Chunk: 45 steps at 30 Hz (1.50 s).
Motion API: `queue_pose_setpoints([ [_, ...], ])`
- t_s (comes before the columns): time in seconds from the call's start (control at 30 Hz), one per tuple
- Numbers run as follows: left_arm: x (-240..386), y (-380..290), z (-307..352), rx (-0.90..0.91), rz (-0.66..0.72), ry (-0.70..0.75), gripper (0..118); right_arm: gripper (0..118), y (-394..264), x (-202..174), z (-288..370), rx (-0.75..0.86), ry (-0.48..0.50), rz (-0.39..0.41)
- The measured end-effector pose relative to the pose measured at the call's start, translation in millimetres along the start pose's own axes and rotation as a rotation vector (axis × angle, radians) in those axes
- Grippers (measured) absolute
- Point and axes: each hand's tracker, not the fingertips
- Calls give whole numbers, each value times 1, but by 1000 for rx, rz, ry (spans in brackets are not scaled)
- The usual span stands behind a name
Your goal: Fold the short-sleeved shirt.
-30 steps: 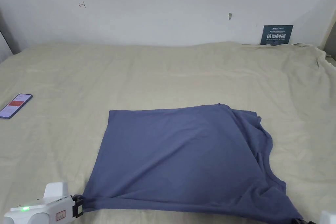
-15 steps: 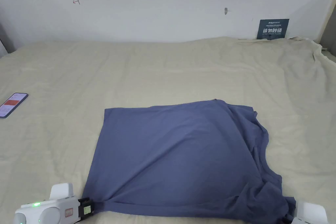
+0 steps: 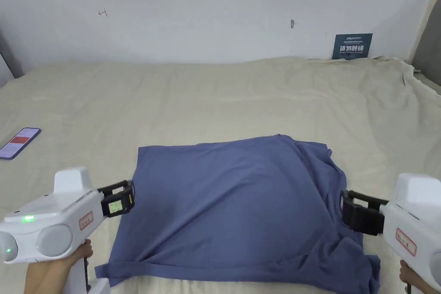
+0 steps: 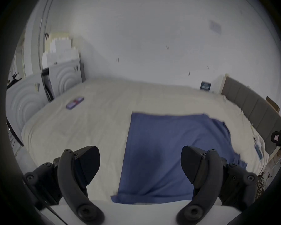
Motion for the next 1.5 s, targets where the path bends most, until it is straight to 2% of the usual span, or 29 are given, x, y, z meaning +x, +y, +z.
queue_pose_setpoints([
  [0.1,12,14,10,88,1,-8,105,102,12,-11,7,68,-19,26],
  [0.13,15,15,11,113,-4,1,103,99,14,-14,9,86,-25,31],
  [0.2,22,16,16,178,-14,4,95,82,18,-20,13,116,-29,37],
  [0.27,27,13,17,192,-15,6,69,54,19,-25,15,140,-33,48],
  [0.3,30,12,17,195,-21,11,52,41,19,-27,16,152,-39,53],
  [0.33,31,10,17,197,-25,13,29,21,19,-28,17,163,-40,57],
  [0.37,32,8,17,192,-28,5,17,5,19,-30,17,178,-39,63],
  [0.4,32,6,15,177,-28,-16,10,0,18,-31,19,192,-48,69],
  [0.43,31,4,15,161,-22,-33,0,0,18,-32,20,200,-34,69],
  [0.67,19,-11,5,43,-29,-53,0,0,21,-24,12,192,-22,68],
  [0.77,4,-18,-3,-49,8,-51,2,0,20,-23,11,184,-25,64],
  [0.8,-3,-21,-8,-91,23,-28,8,0,19,-22,10,181,-27,66],
  [0.87,-15,-31,-17,-170,32,-3,33,0,17,-19,6,171,-28,64],
  [0.9,-21,-37,-21,-212,34,9,50,0,15,-17,4,165,-26,62],
  [0.93,-26,-43,-25,-238,42,16,73,0,14,-16,3,159,-25,61],
  [0.97,-32,-51,-30,-277,45,26,85,0,13,-16,1,155,-25,59],
  [1.0,-37,-59,-34,-311,57,38,93,0,11,-18,2,150,-25,59],
  [1.03,-41,-68,-38,-346,58,48,97,0,9,-18,1,144,-26,59],
  [1.23,-54,-119,-61,-490,49,126,97,0,-2,-15,-7,98,-26,49],
  [1.37,-66,-142,-81,-525,71,126,95,0,-11,-15,-9,60,-30,53],
  [1.4,-66,-144,-84,-533,71,126,93,0,-13,-15,-10,54,-32,51],
  [1.5,-61,-146,-90,-544,73,100,66,0,-18,-13,-11,34,-39,44],
])
